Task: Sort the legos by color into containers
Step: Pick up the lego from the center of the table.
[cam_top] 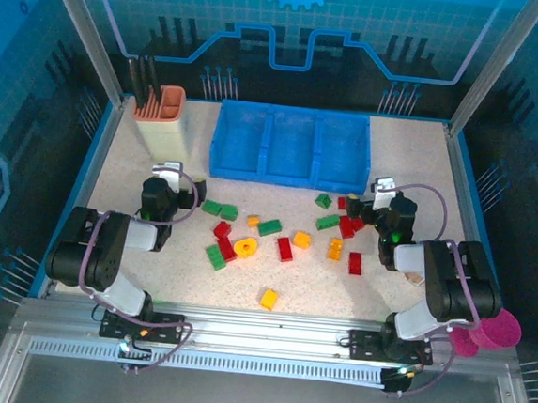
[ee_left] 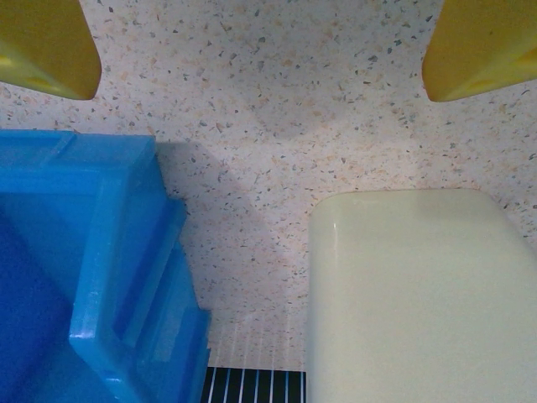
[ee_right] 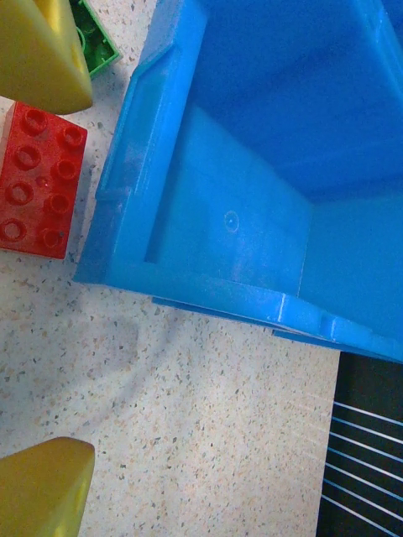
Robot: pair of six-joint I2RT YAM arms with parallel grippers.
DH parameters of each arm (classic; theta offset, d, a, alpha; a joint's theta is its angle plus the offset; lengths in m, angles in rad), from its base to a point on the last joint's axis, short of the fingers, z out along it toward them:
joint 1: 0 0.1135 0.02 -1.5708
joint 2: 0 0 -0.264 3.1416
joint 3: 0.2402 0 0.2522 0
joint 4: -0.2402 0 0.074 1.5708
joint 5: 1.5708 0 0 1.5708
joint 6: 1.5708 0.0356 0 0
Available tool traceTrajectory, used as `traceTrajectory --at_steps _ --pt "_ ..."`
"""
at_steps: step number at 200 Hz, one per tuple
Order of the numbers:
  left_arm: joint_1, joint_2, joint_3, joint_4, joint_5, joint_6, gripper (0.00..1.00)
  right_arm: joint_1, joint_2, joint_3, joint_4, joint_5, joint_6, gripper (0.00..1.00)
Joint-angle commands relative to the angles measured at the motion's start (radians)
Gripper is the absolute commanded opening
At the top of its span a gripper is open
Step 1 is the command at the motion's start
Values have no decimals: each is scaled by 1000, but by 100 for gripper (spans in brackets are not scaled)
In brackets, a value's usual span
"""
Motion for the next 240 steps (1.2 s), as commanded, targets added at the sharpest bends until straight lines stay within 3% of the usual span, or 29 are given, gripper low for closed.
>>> traceTrajectory --at_steps 1,94,106,117,127,141,160,197,240 --pt "-1 -6 13 16 -3 8 99 -6 -1 9 11 -6 7 100" --pt "0 -55 17 -28 1 12 99 5 -48 -5 14 2 -8 100" --pt "-9 -180 58 -192 -25 12 99 40 -150 17 -119 73 -26 100" --pt "-18 -312 144 -456 -87 -42 99 79 -266 121 -415 191 24 100" --pt "-23 -406 222 -654 -100 -102 99 88 -324 221 -655 192 99 100" --pt "-55 -496 302 -800 -89 -106 99 126 -357 328 -871 216 203 100" --pt "-89 -558 417 -968 -117 -96 99 192 -361 426 -1039 203 301 100" --pt "-96 -546 628 -1254 -36 -98 99 380 -271 627 -1341 253 516 97" --pt "-97 -512 665 -1342 -5 -77 99 465 -144 712 -1549 280 769 82"
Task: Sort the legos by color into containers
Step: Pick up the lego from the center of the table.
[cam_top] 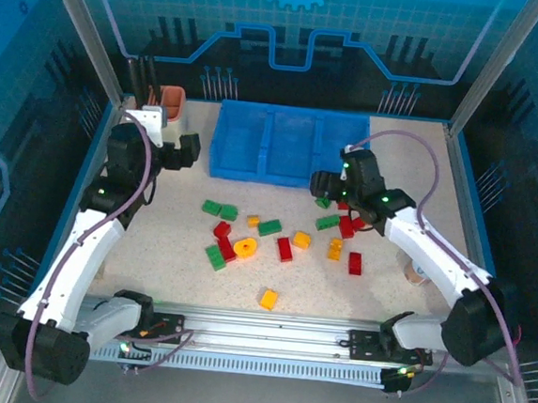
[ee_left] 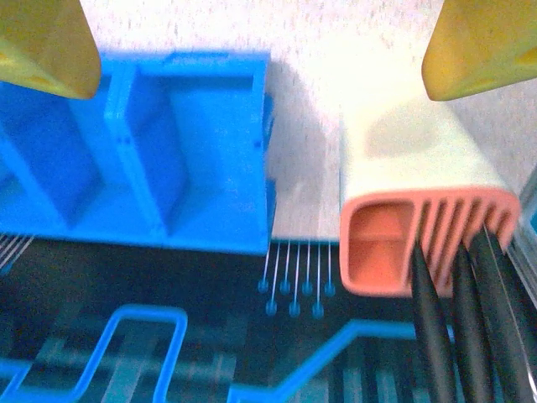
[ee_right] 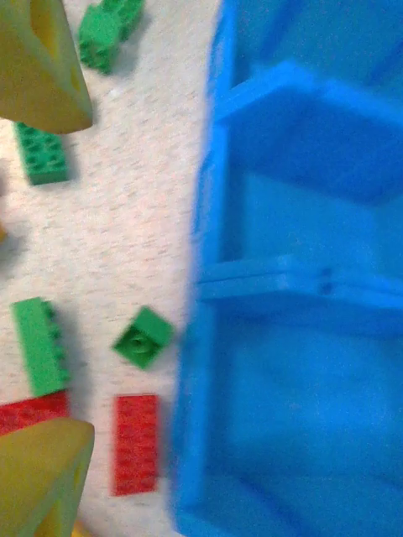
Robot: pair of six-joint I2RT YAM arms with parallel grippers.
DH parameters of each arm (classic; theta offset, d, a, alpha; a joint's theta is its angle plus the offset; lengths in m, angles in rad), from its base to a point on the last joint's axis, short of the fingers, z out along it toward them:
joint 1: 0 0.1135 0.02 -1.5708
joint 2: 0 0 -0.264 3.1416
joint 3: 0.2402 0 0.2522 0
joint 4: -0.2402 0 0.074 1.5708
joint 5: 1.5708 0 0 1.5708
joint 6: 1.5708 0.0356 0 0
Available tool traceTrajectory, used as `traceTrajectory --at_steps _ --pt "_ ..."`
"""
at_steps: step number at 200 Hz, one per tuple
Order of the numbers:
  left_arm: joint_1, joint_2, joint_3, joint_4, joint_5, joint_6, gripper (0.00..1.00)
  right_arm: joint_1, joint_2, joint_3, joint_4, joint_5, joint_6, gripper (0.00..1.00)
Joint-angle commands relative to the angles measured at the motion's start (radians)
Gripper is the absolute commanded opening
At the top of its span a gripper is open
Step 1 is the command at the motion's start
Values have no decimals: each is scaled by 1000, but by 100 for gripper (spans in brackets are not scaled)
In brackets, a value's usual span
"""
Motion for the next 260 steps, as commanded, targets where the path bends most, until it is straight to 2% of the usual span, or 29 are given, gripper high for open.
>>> traceTrajectory --at_steps 1,30,83,123,197,260 --pt "-2 15 14 -148 35 3 99 40 58 44 -242 66 213 82" --pt "-2 35 9 -139 39 4 99 50 110 71 -324 85 330 73" --pt "-2 71 52 -190 68 33 99 34 177 83 -296 7 519 68" --pt "-2 125 133 -271 177 81 99 25 228 82 -301 4 626 63" --pt "-3 124 132 -305 191 140 99 2 328 70 -237 -42 671 64" --pt "-7 84 110 -289 176 155 99 -11 419 126 -274 -18 616 63"
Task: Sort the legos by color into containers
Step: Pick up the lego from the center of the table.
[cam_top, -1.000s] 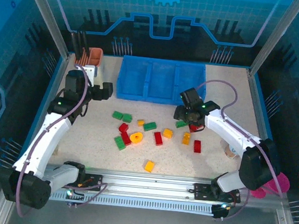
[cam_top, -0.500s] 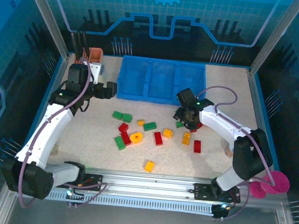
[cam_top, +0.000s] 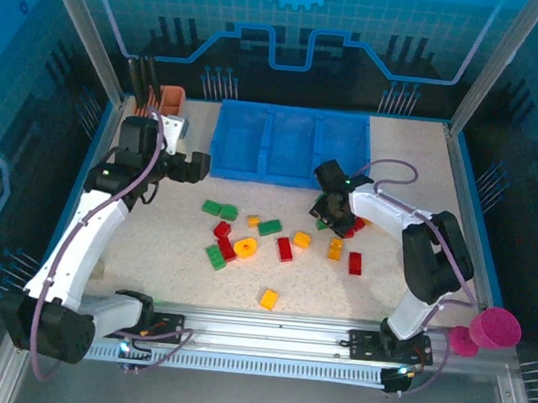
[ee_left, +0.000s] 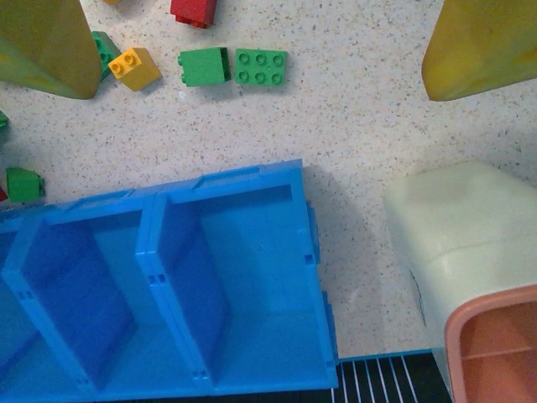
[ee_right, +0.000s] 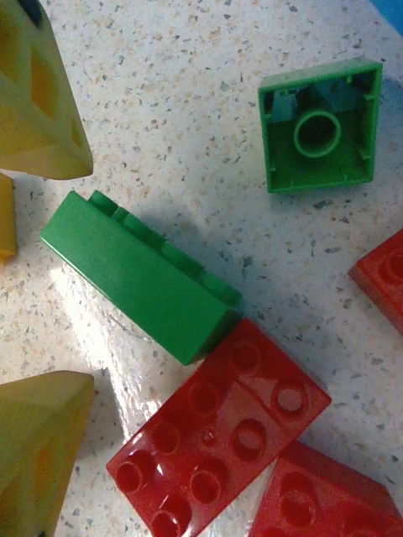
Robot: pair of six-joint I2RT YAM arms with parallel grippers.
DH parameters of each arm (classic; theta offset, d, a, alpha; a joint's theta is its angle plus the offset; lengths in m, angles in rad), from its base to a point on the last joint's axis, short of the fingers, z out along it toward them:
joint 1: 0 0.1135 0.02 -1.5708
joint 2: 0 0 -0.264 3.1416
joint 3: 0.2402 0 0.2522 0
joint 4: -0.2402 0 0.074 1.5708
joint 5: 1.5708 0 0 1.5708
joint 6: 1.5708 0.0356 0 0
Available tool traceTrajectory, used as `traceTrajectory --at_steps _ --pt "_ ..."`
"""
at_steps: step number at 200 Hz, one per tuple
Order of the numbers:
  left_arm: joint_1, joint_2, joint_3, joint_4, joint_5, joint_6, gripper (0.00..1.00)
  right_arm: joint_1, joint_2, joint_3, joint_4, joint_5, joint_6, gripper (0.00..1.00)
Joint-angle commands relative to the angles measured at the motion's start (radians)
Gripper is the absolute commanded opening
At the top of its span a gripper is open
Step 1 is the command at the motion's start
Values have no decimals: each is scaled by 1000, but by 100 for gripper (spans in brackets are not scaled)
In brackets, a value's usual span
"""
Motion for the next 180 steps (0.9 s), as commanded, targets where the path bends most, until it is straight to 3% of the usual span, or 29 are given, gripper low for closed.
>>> traceTrajectory --at_steps 1,56,122,180 --pt "-6 -16 -18 -8 9 20 99 -11 39 37 -31 10 -20 63" --pt "-8 -43 -41 17 -2 24 99 -28 99 15 15 6 -47 57" --pt "-10 -22 -26 14 -28 36 99 -28 139 27 -5 25 -132 28" --pt "-10 -16 -28 6 -39 42 99 -20 44 106 -190 71 -441 14"
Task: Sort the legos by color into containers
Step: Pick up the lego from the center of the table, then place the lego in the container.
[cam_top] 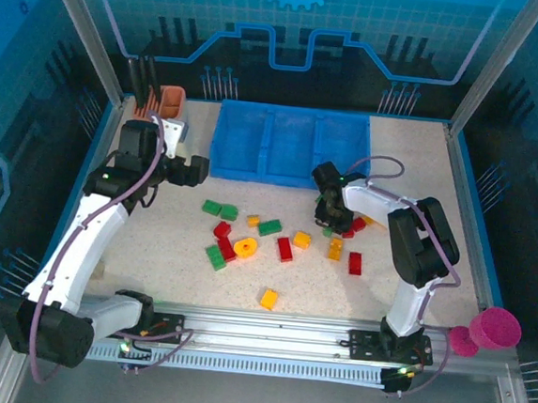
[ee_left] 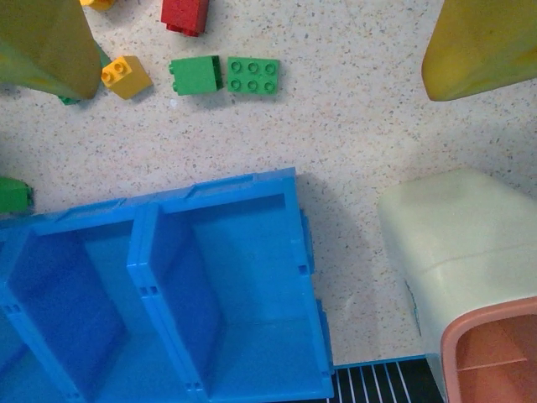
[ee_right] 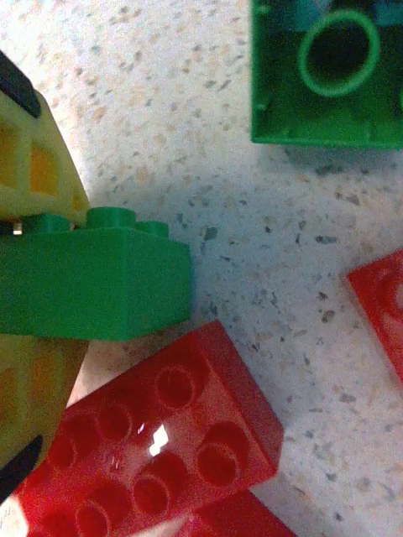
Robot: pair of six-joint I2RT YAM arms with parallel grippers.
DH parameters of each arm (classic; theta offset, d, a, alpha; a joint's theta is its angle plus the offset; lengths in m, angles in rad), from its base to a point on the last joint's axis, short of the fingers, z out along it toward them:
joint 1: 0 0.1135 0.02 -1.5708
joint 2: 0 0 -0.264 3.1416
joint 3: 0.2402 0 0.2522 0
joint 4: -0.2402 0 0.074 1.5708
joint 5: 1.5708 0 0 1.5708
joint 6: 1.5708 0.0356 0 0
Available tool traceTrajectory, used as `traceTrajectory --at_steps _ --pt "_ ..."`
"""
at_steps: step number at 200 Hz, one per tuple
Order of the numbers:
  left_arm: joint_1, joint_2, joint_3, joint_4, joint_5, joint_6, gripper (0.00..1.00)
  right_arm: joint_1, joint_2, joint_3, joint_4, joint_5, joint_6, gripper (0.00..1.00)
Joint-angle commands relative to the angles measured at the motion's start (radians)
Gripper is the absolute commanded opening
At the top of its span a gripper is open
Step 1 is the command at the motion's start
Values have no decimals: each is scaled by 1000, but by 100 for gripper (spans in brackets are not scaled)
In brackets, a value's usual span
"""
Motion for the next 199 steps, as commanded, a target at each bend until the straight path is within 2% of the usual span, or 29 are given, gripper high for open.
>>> traceTrajectory --at_steps 1,38,58,77,125,173,199 --pt "-7 -2 1 6 -20 26 99 0 -80 61 -148 48 -181 14" --pt "-7 7 -1 14 -24 29 99 -1 -179 176 -229 85 -371 14" --pt "-7 18 2 14 -22 28 99 -9 -189 242 -194 143 -479 14" --pt "-7 31 9 11 -13 22 99 -39 -164 287 -116 141 -566 17" --pt "-9 42 14 2 1 9 99 -118 66 474 7 103 -685 17" --pt "-26 39 11 -13 -27 16 99 -171 291 643 46 76 -700 17" --pt "-36 51 17 -26 -46 29 99 -190 361 700 46 72 -696 21"
